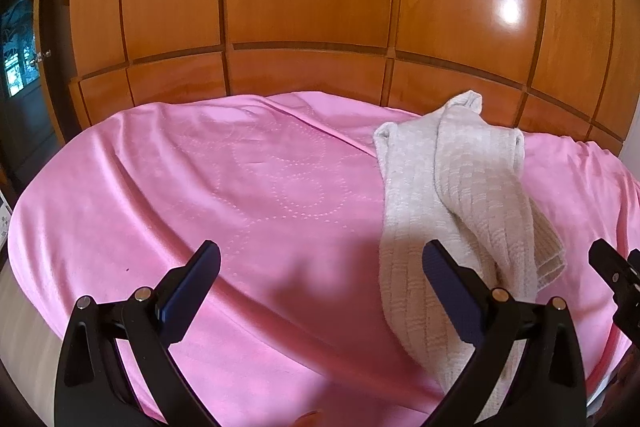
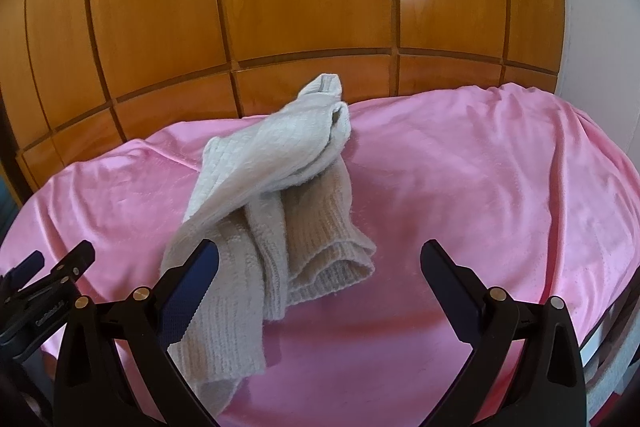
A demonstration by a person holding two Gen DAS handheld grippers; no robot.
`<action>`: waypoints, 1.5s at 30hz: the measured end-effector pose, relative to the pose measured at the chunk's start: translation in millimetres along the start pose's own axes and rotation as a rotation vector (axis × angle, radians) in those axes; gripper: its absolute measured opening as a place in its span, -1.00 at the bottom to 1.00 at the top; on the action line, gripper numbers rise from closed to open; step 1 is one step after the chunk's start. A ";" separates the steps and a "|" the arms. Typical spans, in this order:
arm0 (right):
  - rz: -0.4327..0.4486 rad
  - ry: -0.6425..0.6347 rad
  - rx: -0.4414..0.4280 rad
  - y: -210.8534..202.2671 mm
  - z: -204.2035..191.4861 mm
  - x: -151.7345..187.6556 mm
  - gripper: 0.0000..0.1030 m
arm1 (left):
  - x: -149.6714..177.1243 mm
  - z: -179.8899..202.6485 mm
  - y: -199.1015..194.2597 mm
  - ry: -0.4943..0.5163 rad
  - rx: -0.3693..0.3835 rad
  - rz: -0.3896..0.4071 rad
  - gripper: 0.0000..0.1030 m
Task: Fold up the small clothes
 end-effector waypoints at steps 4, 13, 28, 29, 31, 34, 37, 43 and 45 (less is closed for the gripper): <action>-0.008 -0.005 -0.006 2.8 -2.9 -0.3 0.94 | -0.3 -2.6 2.9 -0.007 -0.007 -0.008 0.95; 0.001 -0.005 -0.045 3.6 -9.4 -1.3 0.94 | 1.5 -2.5 6.8 -0.006 -0.012 -0.017 0.95; -0.027 -0.022 -0.050 12.1 -10.7 -1.5 0.80 | 7.7 -5.1 21.5 -0.011 -0.013 -0.062 0.95; -0.029 -0.025 -0.057 12.9 -11.4 -1.9 0.58 | 8.5 -5.7 23.4 -0.010 -0.012 -0.067 0.95; -0.047 -0.027 -0.087 15.8 -13.1 -4.7 0.34 | 10.2 -10.5 28.5 -0.017 -0.010 -0.084 0.95; -0.113 0.005 -0.202 23.2 -19.0 -6.7 0.25 | 11.9 -25.6 35.5 -0.042 -0.011 -0.105 0.95; -0.214 0.038 -0.324 38.4 -34.0 -3.1 0.21 | 16.5 -47.8 44.4 -0.097 0.005 -0.145 0.95; -0.337 0.063 -0.421 71.4 -70.8 5.6 -0.05 | 29.3 -80.5 47.1 -0.176 -0.014 -0.153 0.93; -0.338 0.020 -0.417 76.8 -83.1 4.1 -0.35 | 31.6 -77.9 48.1 -0.166 0.022 -0.158 0.88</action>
Point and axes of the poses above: each gripper's, at about its wrist camera, not at the fingertips, and y roughly the way its jaws point, z to its right, x to its underside, the point moved 5 cm from there along y, roughly the way its jaws point, and after that the axes turned 4 degrees about y, right-handed, at the moved point
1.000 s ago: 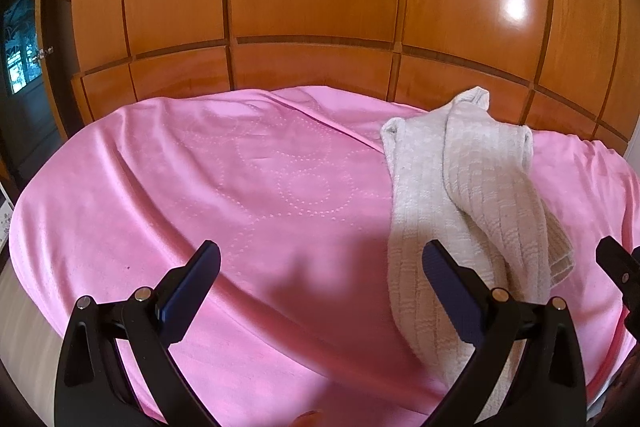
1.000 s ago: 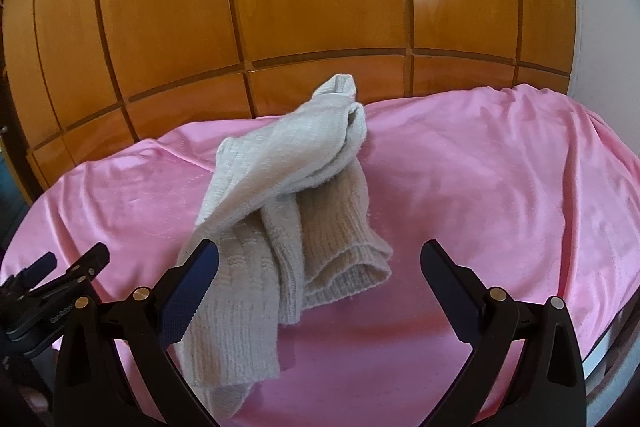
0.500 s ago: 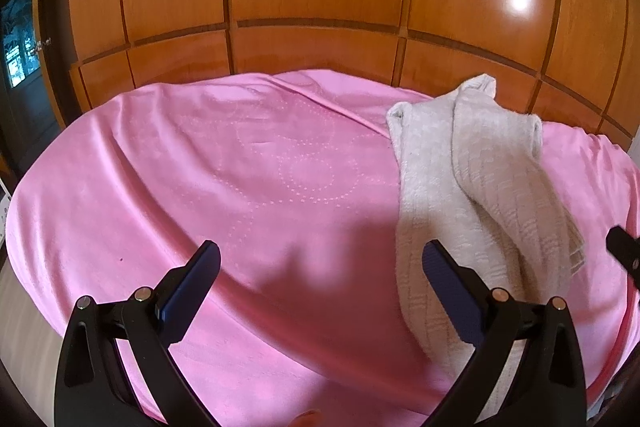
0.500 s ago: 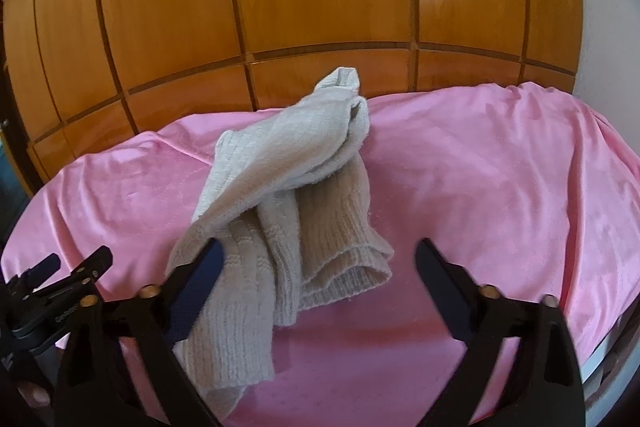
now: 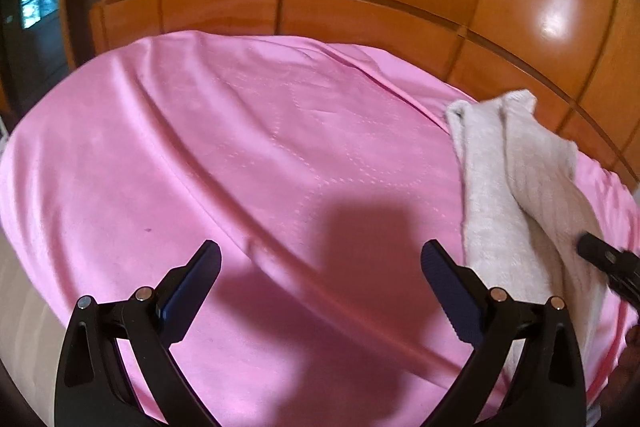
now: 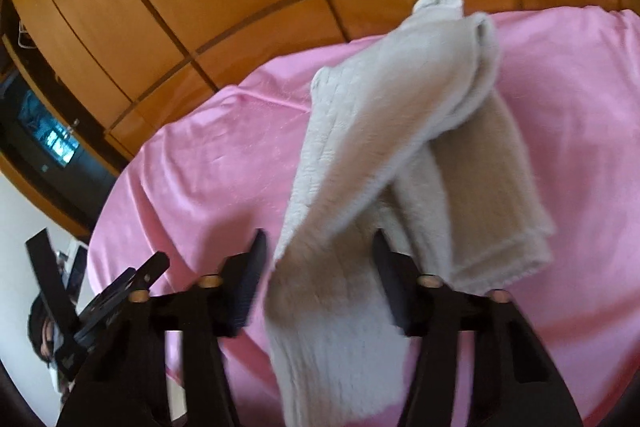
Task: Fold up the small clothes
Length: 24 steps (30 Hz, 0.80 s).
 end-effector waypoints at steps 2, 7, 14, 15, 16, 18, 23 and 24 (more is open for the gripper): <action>0.028 -0.058 0.053 -4.4 -2.9 -5.9 -0.88 | 2.5 10.6 2.7 0.031 0.056 -0.022 0.59; 0.213 -0.093 0.218 -67.3 51.1 -53.7 -0.89 | 9.9 65.8 1.3 0.155 0.346 -0.077 0.43; 0.409 0.055 0.664 -136.9 203.2 -131.5 -0.90 | 35.3 148.0 -1.5 0.402 0.566 -0.185 0.62; 0.421 0.105 0.719 -142.1 230.5 -143.5 -0.90 | 40.4 155.5 2.0 0.434 0.559 -0.203 0.60; 0.418 0.146 0.767 -143.7 255.2 -153.2 -0.90 | 46.4 162.7 8.2 0.468 0.541 -0.224 0.43; 0.403 0.209 0.839 -140.2 294.6 -164.3 -0.90 | 53.9 169.2 20.3 0.501 0.519 -0.265 -0.31; 0.341 0.323 0.842 -118.1 348.5 -166.4 0.10 | 28.4 151.3 13.4 0.446 0.524 -0.222 -0.80; 0.363 0.332 0.833 -119.7 345.7 -162.5 0.21 | 16.0 143.4 10.1 0.425 0.520 -0.200 -0.80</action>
Point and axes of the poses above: each gripper's, at about its wrist camera, not at the fingertips, and y roughly the way its jaws point, z to its right, x to its underside, the point moved 5 cm from there along y, roughly the way its jaws point, and after that the axes turned 4 degrees about y, right-handed, at the moved point
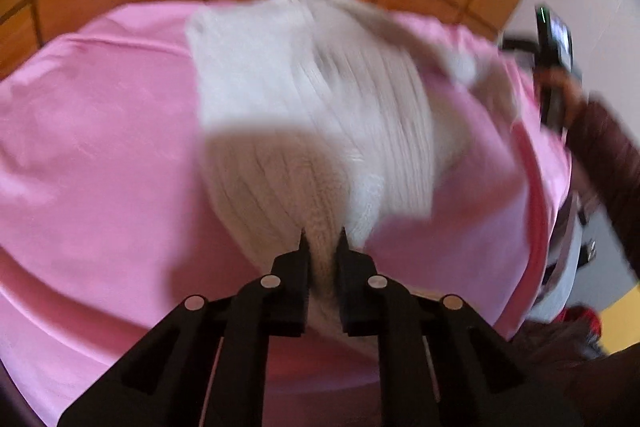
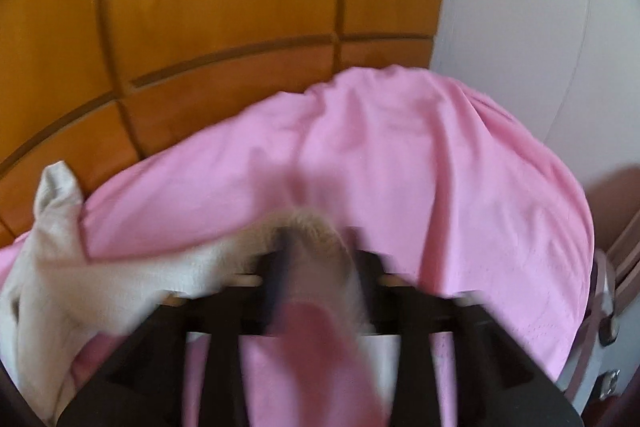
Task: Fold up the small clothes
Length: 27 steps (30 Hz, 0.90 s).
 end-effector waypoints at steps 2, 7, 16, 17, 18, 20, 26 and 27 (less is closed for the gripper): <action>-0.004 -0.001 -0.045 -8.4 -2.9 7.3 0.26 | -24.4 -37.6 -27.0 -0.056 -0.068 0.078 -0.81; -0.081 -0.083 -0.306 -47.3 -37.1 44.7 0.26 | -79.8 -155.8 -95.0 -0.271 -0.284 0.267 -0.81; -0.380 -0.171 -0.844 -130.8 -155.8 160.0 0.26 | -86.1 -221.0 -111.6 -0.546 -0.424 0.385 0.48; -0.404 -0.175 -0.879 -136.1 -166.4 169.0 0.26 | -80.0 -207.7 -95.3 -0.533 -0.366 0.356 0.46; -0.424 -0.199 -0.901 -141.9 -179.6 179.8 0.26 | -77.2 -198.2 -82.5 -0.519 -0.310 0.331 0.38; -0.446 -0.229 -0.898 -144.0 -198.5 195.3 0.26 | -62.2 -170.5 -45.8 -0.493 -0.158 0.242 0.21; -0.559 -0.355 -0.899 -143.2 -232.6 247.4 -0.09 | -31.9 -79.7 52.4 -0.458 0.195 0.016 -0.48; -0.552 -0.399 -0.865 -142.0 -236.0 256.7 -0.16 | -30.0 -68.7 62.6 -0.448 0.220 -0.010 -0.47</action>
Point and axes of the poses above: each gripper's, at about its wrist camera, not at the fingertips, and y roughly the way its jaws point, z to its right, x to its underside, the point moved 5 cm from there along y, roughly the way its jaws point, and after that the axes turned 4 degrees about y, right-handed, at the moved point
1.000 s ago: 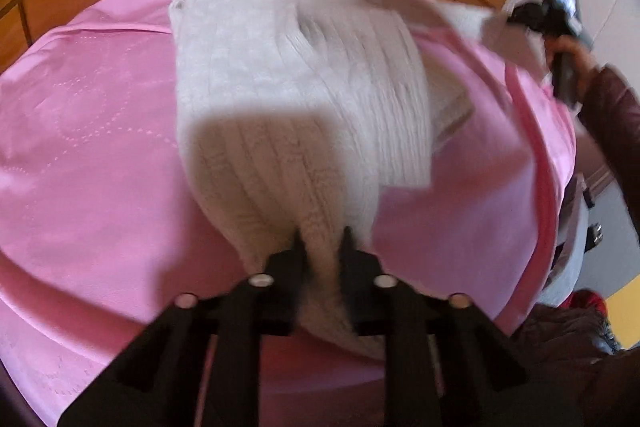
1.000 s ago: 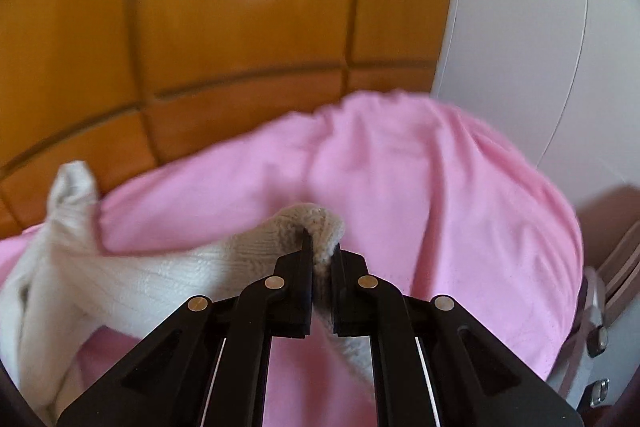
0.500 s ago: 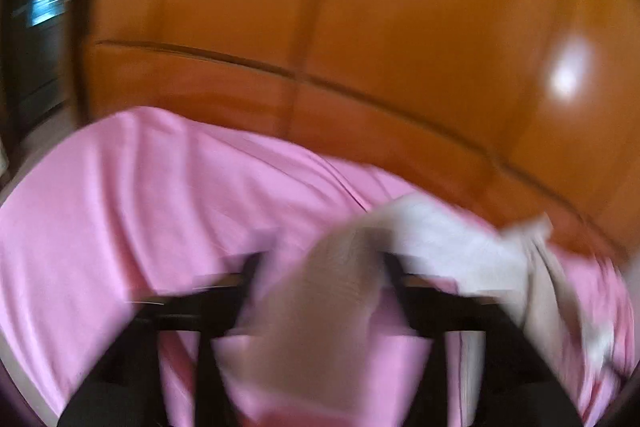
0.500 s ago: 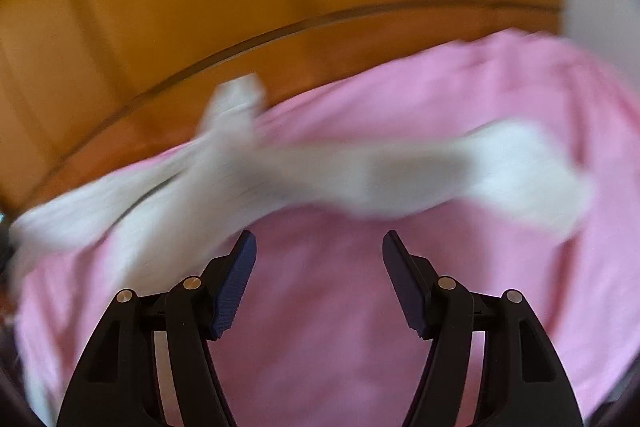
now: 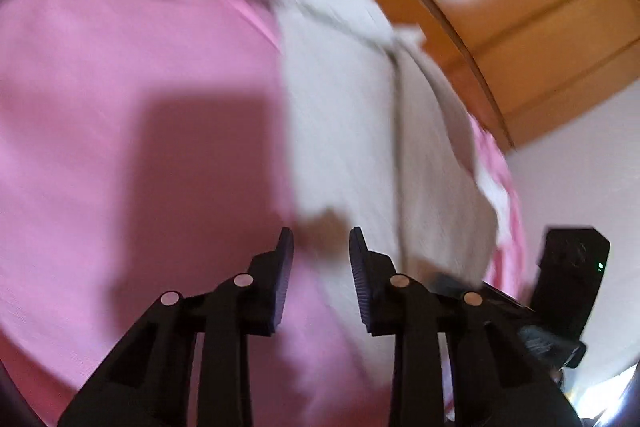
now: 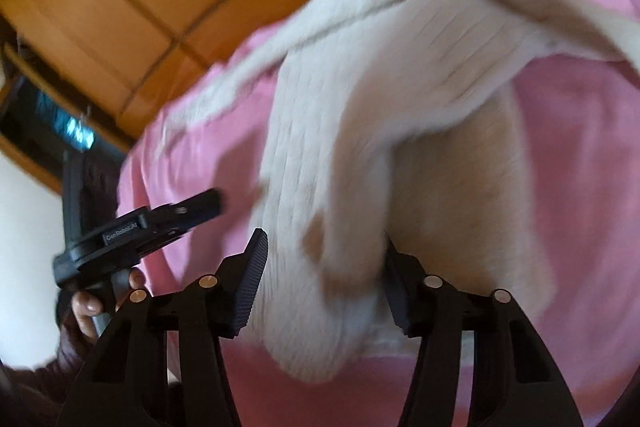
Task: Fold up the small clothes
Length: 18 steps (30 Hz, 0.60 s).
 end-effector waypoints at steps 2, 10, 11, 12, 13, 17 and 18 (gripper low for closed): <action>0.021 -0.028 0.058 0.6 0.3 2.1 -0.67 | 13.1 13.2 11.8 0.014 -0.016 -0.010 -0.47; 0.303 -0.097 0.099 -119.0 -3.1 -45.9 -0.88 | -26.1 27.1 -50.7 0.065 0.016 0.115 -0.91; 0.368 -0.099 0.102 -146.8 -4.0 -56.3 -0.88 | -35.1 29.2 -73.6 0.077 0.019 0.153 -0.91; 0.410 -0.102 0.105 -164.2 -4.4 -63.3 -0.88 | -39.9 29.3 -89.4 0.083 0.021 0.172 -0.92; 0.449 -0.104 0.113 -181.6 -5.7 -68.2 -0.88 | -44.6 31.6 -111.4 0.091 0.014 0.202 -0.92; 0.567 -0.091 0.109 -243.8 0.1 -68.5 -0.89 | -54.6 33.9 -184.8 0.106 -0.011 0.279 -0.92; 0.584 -0.087 0.105 -256.7 1.4 -62.5 -0.89 | -53.1 31.6 -194.4 0.109 -0.016 0.288 -0.92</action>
Point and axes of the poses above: each gripper's, at about its wrist camera, not at the fingertips, and y roughly the way its jaws point, z to its right, x to its underside, the point moved 5 cm from there along y, roughly the way its jaws point, and after that the axes turned 4 degrees about y, right-handed, at the moved point
